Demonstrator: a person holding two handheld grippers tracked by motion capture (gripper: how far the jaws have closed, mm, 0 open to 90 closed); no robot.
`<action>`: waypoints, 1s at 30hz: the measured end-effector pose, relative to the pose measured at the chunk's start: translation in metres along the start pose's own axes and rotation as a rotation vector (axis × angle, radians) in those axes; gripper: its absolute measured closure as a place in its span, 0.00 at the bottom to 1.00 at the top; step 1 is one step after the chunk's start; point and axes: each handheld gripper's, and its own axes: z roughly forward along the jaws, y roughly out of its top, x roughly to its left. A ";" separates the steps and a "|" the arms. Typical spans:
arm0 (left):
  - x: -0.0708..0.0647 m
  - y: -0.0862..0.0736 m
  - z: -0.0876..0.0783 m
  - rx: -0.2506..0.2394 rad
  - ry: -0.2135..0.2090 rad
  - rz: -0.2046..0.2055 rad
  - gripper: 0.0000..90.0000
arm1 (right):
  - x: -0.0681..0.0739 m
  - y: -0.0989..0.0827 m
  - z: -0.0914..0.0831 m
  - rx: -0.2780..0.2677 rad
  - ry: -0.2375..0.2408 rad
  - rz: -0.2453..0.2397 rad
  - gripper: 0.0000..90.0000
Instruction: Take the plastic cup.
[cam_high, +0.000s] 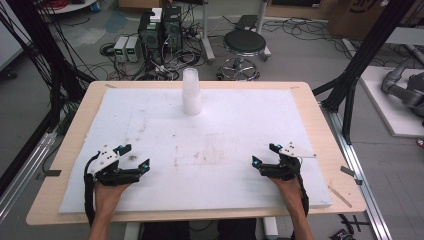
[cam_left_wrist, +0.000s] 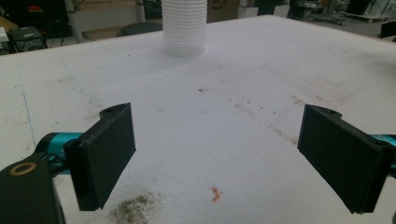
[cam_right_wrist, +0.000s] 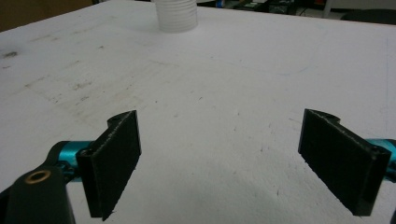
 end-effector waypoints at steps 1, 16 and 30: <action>0.000 0.000 0.000 -0.001 -0.002 -0.001 0.12 | 0.000 0.000 0.000 -0.001 -0.002 -0.004 0.15; 0.006 0.003 0.005 0.045 -0.010 -0.053 0.12 | 0.000 0.000 -0.001 -0.012 -0.002 -0.005 0.15; 0.022 0.054 0.018 0.012 -0.054 -0.028 0.12 | -0.001 0.000 -0.001 -0.014 0.002 0.000 0.15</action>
